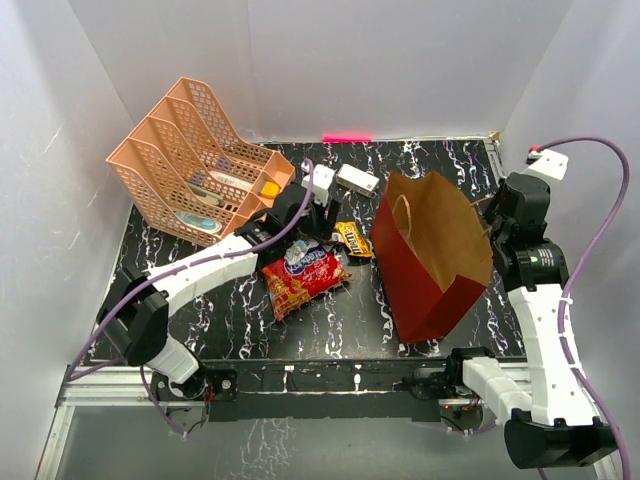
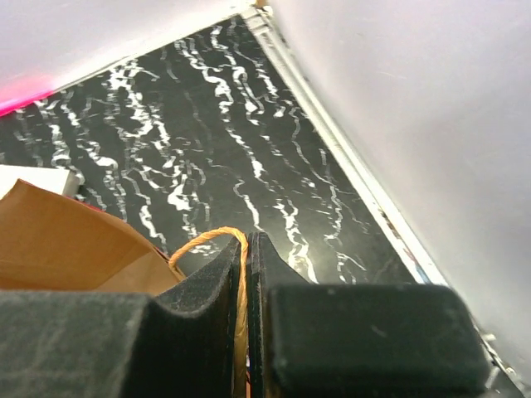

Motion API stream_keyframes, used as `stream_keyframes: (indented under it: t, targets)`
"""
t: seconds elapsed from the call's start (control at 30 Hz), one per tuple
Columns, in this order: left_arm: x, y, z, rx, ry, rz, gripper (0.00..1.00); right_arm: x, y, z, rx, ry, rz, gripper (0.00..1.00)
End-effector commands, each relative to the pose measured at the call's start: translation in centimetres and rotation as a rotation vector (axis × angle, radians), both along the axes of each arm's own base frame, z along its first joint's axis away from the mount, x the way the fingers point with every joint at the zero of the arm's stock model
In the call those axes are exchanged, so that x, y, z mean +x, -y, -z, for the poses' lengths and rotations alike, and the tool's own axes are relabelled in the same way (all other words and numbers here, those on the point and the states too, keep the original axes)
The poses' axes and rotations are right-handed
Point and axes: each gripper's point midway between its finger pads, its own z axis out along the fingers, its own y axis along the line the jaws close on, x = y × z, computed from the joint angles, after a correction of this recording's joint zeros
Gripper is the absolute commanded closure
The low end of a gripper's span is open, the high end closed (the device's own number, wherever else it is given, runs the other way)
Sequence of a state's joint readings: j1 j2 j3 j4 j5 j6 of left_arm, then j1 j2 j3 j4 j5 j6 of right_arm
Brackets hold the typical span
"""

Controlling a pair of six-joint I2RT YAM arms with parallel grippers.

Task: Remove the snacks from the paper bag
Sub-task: Adjust the paper bag at the center of the board.

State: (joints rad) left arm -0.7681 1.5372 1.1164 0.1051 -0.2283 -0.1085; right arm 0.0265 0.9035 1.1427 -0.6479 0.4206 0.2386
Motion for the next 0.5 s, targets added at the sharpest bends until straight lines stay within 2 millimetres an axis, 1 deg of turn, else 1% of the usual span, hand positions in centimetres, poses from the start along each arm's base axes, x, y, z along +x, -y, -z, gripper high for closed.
stream_keyframes:
  t: [0.0,0.17,0.27,0.37,0.47]
  targets:
    - [-1.4,0.3,-2.0,0.046,0.098,0.038,0.34,-1.3,3.2,-1.5,-0.071,0.051,0.132,0.92]
    - [-1.8,0.4,-2.8,0.041,0.121,0.041,0.32,-2.4,5.5,0.6,-0.114,-0.017,0.209,0.92]
    - [-2.1,0.3,-3.4,0.041,0.148,0.041,0.31,-3.0,6.4,0.9,-0.113,-0.019,0.240,0.92]
    - [-2.3,0.1,-4.1,0.038,0.180,0.039,0.31,-3.8,7.4,0.7,-0.129,-0.020,0.301,0.92]
    - [-2.6,-0.1,-4.8,0.042,0.216,0.035,0.30,-4.8,8.2,-0.5,-0.146,0.006,0.357,0.92]
